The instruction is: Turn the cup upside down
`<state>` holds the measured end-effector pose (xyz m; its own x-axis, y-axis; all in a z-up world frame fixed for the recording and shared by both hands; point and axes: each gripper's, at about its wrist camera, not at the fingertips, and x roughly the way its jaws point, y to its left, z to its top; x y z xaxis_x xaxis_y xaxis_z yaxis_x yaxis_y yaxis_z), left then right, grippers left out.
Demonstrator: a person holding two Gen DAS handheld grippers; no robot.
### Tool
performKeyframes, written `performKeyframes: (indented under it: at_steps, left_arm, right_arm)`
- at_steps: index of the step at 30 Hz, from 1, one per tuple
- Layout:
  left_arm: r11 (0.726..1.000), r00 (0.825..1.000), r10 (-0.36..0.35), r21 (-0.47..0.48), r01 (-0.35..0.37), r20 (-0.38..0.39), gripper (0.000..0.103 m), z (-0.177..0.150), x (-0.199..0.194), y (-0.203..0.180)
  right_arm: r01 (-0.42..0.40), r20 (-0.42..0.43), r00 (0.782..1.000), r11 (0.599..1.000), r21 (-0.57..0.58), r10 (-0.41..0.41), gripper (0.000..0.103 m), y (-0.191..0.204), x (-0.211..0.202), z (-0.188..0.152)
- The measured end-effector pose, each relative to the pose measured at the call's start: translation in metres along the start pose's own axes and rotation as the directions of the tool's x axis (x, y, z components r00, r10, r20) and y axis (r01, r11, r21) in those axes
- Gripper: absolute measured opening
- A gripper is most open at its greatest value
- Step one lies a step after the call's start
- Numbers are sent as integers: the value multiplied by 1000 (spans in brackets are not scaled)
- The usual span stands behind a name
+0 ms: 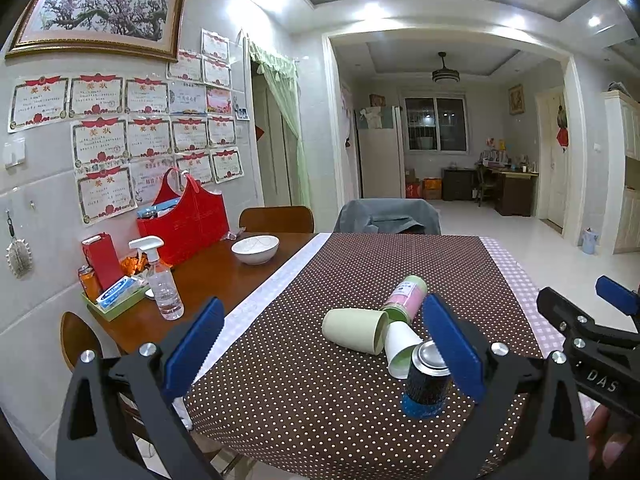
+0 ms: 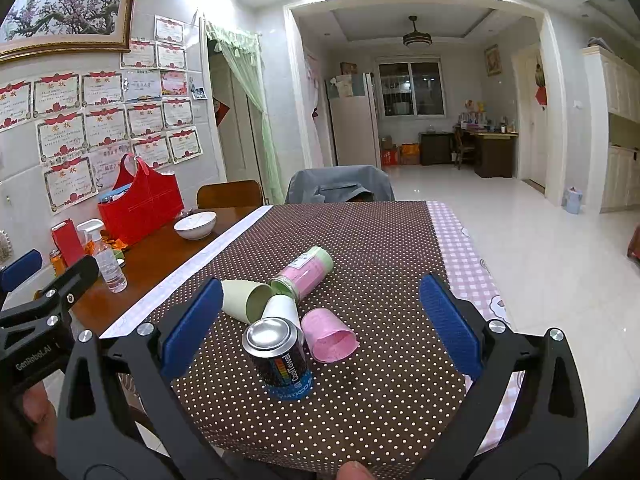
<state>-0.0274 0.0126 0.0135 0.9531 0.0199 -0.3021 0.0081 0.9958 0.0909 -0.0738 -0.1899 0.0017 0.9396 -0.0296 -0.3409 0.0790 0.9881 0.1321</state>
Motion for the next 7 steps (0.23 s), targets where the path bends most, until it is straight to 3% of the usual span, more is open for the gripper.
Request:
performKeyframes:
  at_steps: [7]
  left_arm:
    - [1000, 1000, 16, -10, -16, -12, 98, 2, 3, 3]
  right_arm:
    - [-2, -1, 1000, 1000, -1, 2, 97, 1, 0, -1]
